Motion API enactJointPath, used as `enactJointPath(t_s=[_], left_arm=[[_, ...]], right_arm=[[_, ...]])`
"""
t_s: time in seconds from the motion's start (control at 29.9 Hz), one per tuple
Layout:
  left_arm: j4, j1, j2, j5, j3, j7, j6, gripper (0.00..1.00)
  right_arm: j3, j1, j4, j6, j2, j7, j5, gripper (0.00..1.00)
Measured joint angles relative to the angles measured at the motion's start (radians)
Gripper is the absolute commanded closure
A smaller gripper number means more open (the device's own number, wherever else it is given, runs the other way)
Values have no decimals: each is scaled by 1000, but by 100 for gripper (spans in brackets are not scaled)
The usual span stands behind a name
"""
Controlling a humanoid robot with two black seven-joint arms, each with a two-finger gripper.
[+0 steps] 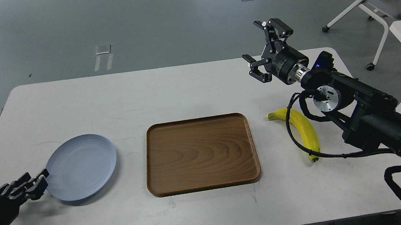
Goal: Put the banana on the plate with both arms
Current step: 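Grasp the light blue plate's edge with the left gripper, then lift the plate with the left gripper and lower it onto the wooden tray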
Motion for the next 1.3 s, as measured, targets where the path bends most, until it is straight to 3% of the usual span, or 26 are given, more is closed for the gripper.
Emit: enactJointPath(t_s=[0.17, 0.2, 0.27, 0.33, 0.4, 0.43, 0.47, 0.5, 0.87, 1.07, 1.3], left_arm=[[-2, -14, 0, 0, -1, -3, 0, 36], [-2, -14, 0, 0, -1, -3, 0, 46], [-3, -14, 0, 1, -1, -3, 0, 54], [-3, -13, -1, 1, -1, -4, 0, 56], [-3, -11, -2, 1, -1, -4, 0, 67], [-3, -11, -3, 1, -1, -4, 0, 78], [-3, -11, -4, 1, -1, -4, 0, 97], [-3, -11, -7, 1, -1, -3, 0, 100], [-8, -16, -14, 0, -6, -7, 0, 100], [-32, -33, -13, 2, -14, -44, 0, 100], [-90, -155, 0, 20, -8, -60, -3, 100]], right_arm=[[0, -4, 1, -8, 0, -1, 0, 0], [0, -5, 2, -8, 0, -1, -1, 0], [0, -8, 4, -10, 0, -1, -1, 0], [0, -12, 6, -11, -1, -1, -1, 0], [0, -16, 6, -12, -1, -1, -1, 0], [0, -17, 6, -12, -1, -1, -2, 0], [0, -19, 6, -12, -1, -1, -2, 0], [0, -20, 6, -13, -1, 0, -2, 0], [0, -28, 7, -37, -1, 0, -2, 0], [0, -27, 8, -42, -1, 0, -1, 0], [4, -21, 8, -49, -13, 2, 0, 0]])
